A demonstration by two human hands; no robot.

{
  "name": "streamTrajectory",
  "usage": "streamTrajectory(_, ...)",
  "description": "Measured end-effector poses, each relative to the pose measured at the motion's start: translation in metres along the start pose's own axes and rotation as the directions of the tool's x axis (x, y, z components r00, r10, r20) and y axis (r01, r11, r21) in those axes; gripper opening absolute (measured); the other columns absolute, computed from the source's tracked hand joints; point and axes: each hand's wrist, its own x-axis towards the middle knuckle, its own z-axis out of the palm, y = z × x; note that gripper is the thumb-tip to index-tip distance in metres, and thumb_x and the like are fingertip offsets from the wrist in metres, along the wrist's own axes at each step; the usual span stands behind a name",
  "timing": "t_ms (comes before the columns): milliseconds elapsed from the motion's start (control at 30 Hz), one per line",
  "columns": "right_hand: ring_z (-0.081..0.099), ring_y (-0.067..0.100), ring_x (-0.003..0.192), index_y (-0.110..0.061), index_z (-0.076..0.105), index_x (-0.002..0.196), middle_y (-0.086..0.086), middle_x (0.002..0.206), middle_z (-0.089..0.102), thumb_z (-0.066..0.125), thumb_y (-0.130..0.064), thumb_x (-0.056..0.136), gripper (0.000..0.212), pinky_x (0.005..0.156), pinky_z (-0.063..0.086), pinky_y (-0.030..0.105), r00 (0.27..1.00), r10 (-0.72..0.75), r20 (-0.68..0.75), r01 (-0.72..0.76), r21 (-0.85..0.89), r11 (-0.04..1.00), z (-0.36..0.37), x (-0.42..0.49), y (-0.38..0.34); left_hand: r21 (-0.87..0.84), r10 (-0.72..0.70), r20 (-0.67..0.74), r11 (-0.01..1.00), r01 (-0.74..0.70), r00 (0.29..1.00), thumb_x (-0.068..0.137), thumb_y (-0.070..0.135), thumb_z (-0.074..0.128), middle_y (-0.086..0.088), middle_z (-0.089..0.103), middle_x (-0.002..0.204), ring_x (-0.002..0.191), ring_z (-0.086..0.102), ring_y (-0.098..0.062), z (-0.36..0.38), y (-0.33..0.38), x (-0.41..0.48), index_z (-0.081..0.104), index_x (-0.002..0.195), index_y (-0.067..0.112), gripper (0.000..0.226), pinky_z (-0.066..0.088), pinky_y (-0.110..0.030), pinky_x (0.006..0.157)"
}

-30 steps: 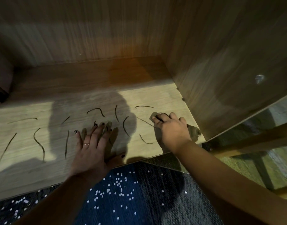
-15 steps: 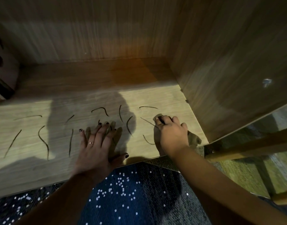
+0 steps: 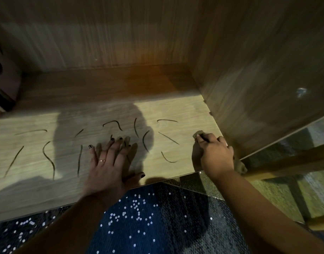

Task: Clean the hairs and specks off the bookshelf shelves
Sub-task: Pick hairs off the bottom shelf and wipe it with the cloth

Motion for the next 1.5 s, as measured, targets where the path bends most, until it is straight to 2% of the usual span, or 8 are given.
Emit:
streamTrajectory(167, 0.034, 0.027, 0.116, -0.031, 0.038, 0.144, -0.002, 0.139, 0.036, 0.044, -0.010, 0.087, 0.061, 0.090, 0.034, 0.042, 0.997, -0.074, -0.011, 0.075, 0.048, 0.996, -0.001, 0.002, -0.034, -0.001, 0.006, -0.007, 1.000, -0.007, 1.000, 0.080, 0.087, 0.023, -0.016, 0.034, 0.151, 0.141, 0.029, -0.041, 0.003, -0.001, 0.000, 0.020, 0.152, 0.018, 0.100, 0.015, -0.069, 0.113)
streamTrajectory(400, 0.033, 0.026, 0.116, -0.032, 0.044, 0.139, -0.006, 0.140, 0.036, 0.047, -0.008, 0.084, 0.060, 0.088, 0.033, 0.041, 0.973, -0.231, 0.001, 0.231, 0.000, 0.973, -0.007, 0.015, -0.042, 0.015, 0.006, -0.016, 1.000, -0.006, 1.000, 0.077, 0.090, 0.019, -0.019, 0.040, 0.145, 0.135, 0.034, -0.039, 0.003, 0.000, 0.002, 0.035, 0.142, 0.011, 0.104, 0.020, -0.072, 0.110)
streamTrajectory(667, 0.034, 0.026, 0.116, -0.032, 0.029, 0.149, -0.004, 0.141, 0.033, 0.048, -0.010, 0.086, 0.069, 0.089, 0.036, 0.042, 1.000, -0.025, -0.019, 0.026, 0.069, 0.997, 0.010, -0.022, -0.011, 0.023, -0.003, -0.004, 1.000, 0.003, 1.000, 0.073, 0.093, 0.026, -0.017, 0.033, 0.153, 0.142, 0.023, -0.037, 0.001, 0.000, -0.001, 0.025, 0.152, 0.013, 0.112, 0.001, -0.059, 0.118)
streamTrajectory(900, 0.049, 0.022, 0.097, -0.027, 0.053, 0.135, -0.002, 0.121, 0.057, 0.060, -0.008, 0.084, 0.055, 0.074, 0.047, 0.041, 0.961, -0.098, -0.260, 0.184, 0.330, 0.926, 0.030, -0.064, -0.013, 0.026, 0.002, -0.017, 1.000, -0.001, 1.000, 0.078, 0.087, 0.029, -0.017, 0.033, 0.152, 0.141, 0.021, -0.034, -0.001, 0.001, 0.000, 0.028, 0.151, 0.011, 0.106, 0.010, -0.065, 0.116)
streamTrajectory(1000, 0.052, 0.018, 0.099, -0.026, 0.057, 0.132, -0.004, 0.125, 0.058, 0.069, 0.005, 0.071, 0.069, 0.075, 0.048, 0.037, 0.951, -0.189, -0.243, 0.255, 0.276, 0.927, 0.037, -0.077, -0.032, 0.020, 0.008, -0.033, 1.000, -0.007, 0.999, 0.082, 0.082, 0.028, -0.017, 0.036, 0.150, 0.139, 0.023, -0.034, 0.000, 0.001, 0.000, 0.030, 0.148, 0.012, 0.096, 0.016, -0.068, 0.113)
streamTrajectory(1100, 0.050, 0.018, 0.104, -0.027, 0.049, 0.139, -0.003, 0.125, 0.055, 0.060, 0.006, 0.074, 0.073, 0.083, 0.045, 0.040, 0.959, -0.206, -0.195, 0.252, 0.252, 0.934, 0.043, -0.079, -0.043, 0.017, 0.002, -0.037, 1.000, -0.002, 0.999, 0.084, 0.081, 0.028, -0.016, 0.036, 0.150, 0.140, 0.027, -0.036, 0.000, 0.001, 0.000, 0.031, 0.147, 0.014, 0.092, 0.016, -0.069, 0.113)
streamTrajectory(1367, 0.047, 0.022, 0.100, -0.027, 0.054, 0.134, -0.005, 0.120, 0.055, 0.033, -0.013, 0.079, 0.060, 0.076, 0.041, 0.041, 0.936, -0.306, -0.175, 0.330, 0.127, 0.935, 0.032, -0.050, -0.062, 0.022, 0.009, -0.047, 1.000, -0.008, 0.999, 0.083, 0.083, 0.027, -0.014, 0.034, 0.150, 0.141, 0.029, -0.036, 0.001, 0.000, 0.000, 0.028, 0.148, 0.020, 0.091, 0.014, -0.068, 0.114)
streamTrajectory(1500, 0.039, 0.025, 0.112, -0.027, 0.046, 0.138, -0.003, 0.129, 0.045, 0.045, -0.014, 0.087, 0.053, 0.085, 0.036, 0.042, 0.929, -0.351, -0.116, 0.362, 0.099, 0.927, 0.023, -0.031, -0.073, 0.026, 0.002, -0.053, 1.000, -0.001, 0.999, 0.081, 0.084, 0.029, -0.014, 0.034, 0.150, 0.141, 0.029, -0.036, 0.002, 0.001, 0.000, 0.027, 0.148, 0.019, 0.094, 0.012, -0.067, 0.115)
